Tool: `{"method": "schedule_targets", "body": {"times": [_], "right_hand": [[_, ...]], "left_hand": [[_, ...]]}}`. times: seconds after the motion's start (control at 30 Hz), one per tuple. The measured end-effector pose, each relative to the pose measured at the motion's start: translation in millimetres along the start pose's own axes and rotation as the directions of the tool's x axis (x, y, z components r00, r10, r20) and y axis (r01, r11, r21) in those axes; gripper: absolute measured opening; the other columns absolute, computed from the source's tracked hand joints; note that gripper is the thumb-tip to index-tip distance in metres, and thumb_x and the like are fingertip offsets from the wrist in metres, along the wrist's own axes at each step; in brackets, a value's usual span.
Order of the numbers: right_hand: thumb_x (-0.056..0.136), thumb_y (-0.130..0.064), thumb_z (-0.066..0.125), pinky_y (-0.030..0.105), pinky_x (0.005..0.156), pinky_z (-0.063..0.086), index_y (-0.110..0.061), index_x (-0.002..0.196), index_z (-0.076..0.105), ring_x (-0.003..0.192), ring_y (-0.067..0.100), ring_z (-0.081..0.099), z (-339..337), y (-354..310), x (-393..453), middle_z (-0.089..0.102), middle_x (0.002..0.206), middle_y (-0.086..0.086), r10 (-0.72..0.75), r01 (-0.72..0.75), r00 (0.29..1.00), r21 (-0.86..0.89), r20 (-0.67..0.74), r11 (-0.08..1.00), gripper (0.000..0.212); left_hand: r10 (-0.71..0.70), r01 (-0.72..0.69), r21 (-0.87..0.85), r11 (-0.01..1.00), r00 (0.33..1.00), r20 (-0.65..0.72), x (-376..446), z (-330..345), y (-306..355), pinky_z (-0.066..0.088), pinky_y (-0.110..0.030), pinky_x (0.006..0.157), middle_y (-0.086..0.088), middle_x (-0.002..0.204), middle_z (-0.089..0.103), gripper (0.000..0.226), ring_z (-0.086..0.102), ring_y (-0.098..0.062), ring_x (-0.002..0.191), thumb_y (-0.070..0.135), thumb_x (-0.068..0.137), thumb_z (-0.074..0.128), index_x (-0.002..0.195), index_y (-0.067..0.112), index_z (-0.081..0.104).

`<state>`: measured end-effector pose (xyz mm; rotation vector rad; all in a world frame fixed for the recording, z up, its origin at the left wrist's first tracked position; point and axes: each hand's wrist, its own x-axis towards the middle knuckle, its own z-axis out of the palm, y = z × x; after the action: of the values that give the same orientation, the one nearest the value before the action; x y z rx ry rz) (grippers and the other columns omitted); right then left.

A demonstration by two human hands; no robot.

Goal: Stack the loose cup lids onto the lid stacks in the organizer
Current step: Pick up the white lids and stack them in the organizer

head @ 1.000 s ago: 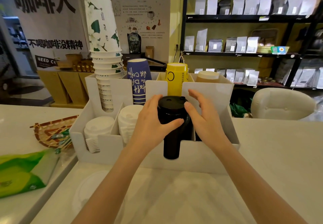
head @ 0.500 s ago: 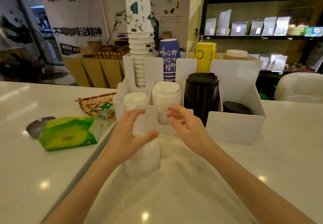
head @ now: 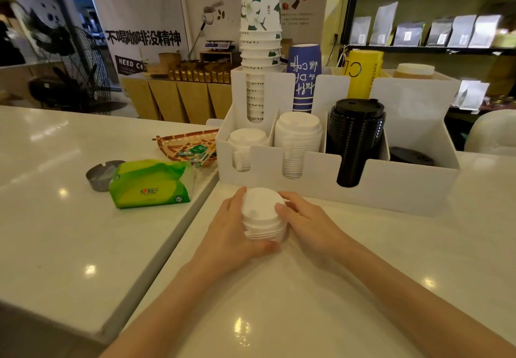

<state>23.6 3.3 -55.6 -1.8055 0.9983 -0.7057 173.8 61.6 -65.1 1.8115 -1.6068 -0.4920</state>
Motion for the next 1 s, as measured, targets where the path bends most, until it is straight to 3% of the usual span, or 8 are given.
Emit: {"method": "schedule_targets", "body": {"times": [0.23, 0.37, 0.5, 0.7, 0.83, 0.93, 1.0], "right_hand": [[0.085, -0.040, 0.047, 0.033, 0.093, 0.045, -0.034, 0.117, 0.052, 0.104, 0.012, 0.057, 1, 6, 3, 0.064, 0.112, -0.005, 0.037, -0.037, 0.999, 0.042, -0.009, 0.998, 0.032], [0.086, -0.030, 0.050, 0.022, 0.081, 0.046, -0.032, 0.109, 0.055, 0.098, 0.008, 0.059, 1, 5, 8, 0.065, 0.103, -0.009, 0.052, -0.051, 0.999, 0.090, -0.015, 0.995, 0.024], [0.086, -0.023, 0.052, 0.006, 0.059, 0.043, -0.026, 0.109, 0.058, 0.086, 0.003, 0.060, 0, 0, 10, 0.065, 0.095, -0.010, 0.060, -0.059, 0.998, 0.156, 0.001, 0.986, 0.024], [0.085, -0.030, 0.052, 0.017, 0.069, 0.039, -0.025, 0.121, 0.052, 0.096, 0.002, 0.057, -14, -19, 25, 0.063, 0.113, -0.005, -0.015, 0.017, 1.000, 0.083, -0.024, 0.996, 0.036], [0.085, -0.028, 0.052, 0.017, 0.076, 0.044, -0.025, 0.121, 0.052, 0.098, 0.003, 0.057, -28, -46, 46, 0.062, 0.109, -0.010, -0.105, 0.107, 0.994, 0.078, -0.039, 0.991, 0.035], [0.086, -0.028, 0.052, 0.033, 0.082, 0.047, -0.020, 0.124, 0.049, 0.102, 0.013, 0.056, -41, -70, 69, 0.061, 0.114, -0.001, -0.148, 0.151, 0.986, 0.032, -0.078, 0.988, 0.039], [0.087, -0.027, 0.051, 0.019, 0.074, 0.049, -0.019, 0.122, 0.050, 0.096, 0.011, 0.056, -50, -84, 85, 0.061, 0.106, -0.003, -0.206, 0.207, 0.975, 0.002, -0.079, 0.978, 0.037]], "left_hand": [[0.025, -0.025, 0.018, 1.000, 0.999, 0.021, -2, -1, -2, 0.022, -0.018, 0.092, 0.002, 0.147, 0.024, 0.113, 0.027, -0.013, 0.131, 0.040, 0.056, 0.079, 0.140, 0.026, 0.005], [0.023, -0.022, 0.026, 0.999, 1.000, -0.021, 0, 0, -3, 0.026, -0.019, 0.092, 0.003, 0.144, 0.031, 0.110, 0.034, -0.013, 0.127, 0.044, 0.053, 0.079, 0.139, 0.026, 0.013], [0.035, -0.034, 0.007, 0.999, 0.998, -0.061, 1, -5, -2, 0.031, -0.025, 0.100, 0.004, 0.144, 0.035, 0.106, 0.035, -0.014, 0.129, 0.047, 0.053, 0.078, 0.139, 0.025, 0.018], [0.111, -0.110, 0.015, 0.994, 0.986, -0.128, 16, -22, 9, 0.032, -0.030, 0.104, 0.004, 0.143, 0.038, 0.105, 0.035, -0.014, 0.130, 0.043, 0.052, 0.079, 0.138, 0.027, 0.022], [0.155, -0.146, 0.057, 0.988, 0.968, -0.197, 37, -43, 25, 0.031, -0.036, 0.106, 0.004, 0.145, 0.035, 0.104, 0.032, -0.015, 0.131, 0.044, 0.054, 0.078, 0.139, 0.028, 0.019], [0.182, -0.166, 0.080, 0.983, 0.949, -0.257, 59, -60, 38, 0.031, -0.036, 0.106, 0.003, 0.145, 0.034, 0.103, 0.032, -0.015, 0.129, 0.042, 0.056, 0.078, 0.139, 0.026, 0.019], [0.190, -0.169, 0.097, 0.981, 0.938, -0.289, 75, -69, 46, 0.030, -0.029, 0.099, 0.001, 0.141, 0.033, 0.101, 0.032, -0.010, 0.120, 0.041, 0.057, 0.077, 0.139, 0.026, 0.019]]}}
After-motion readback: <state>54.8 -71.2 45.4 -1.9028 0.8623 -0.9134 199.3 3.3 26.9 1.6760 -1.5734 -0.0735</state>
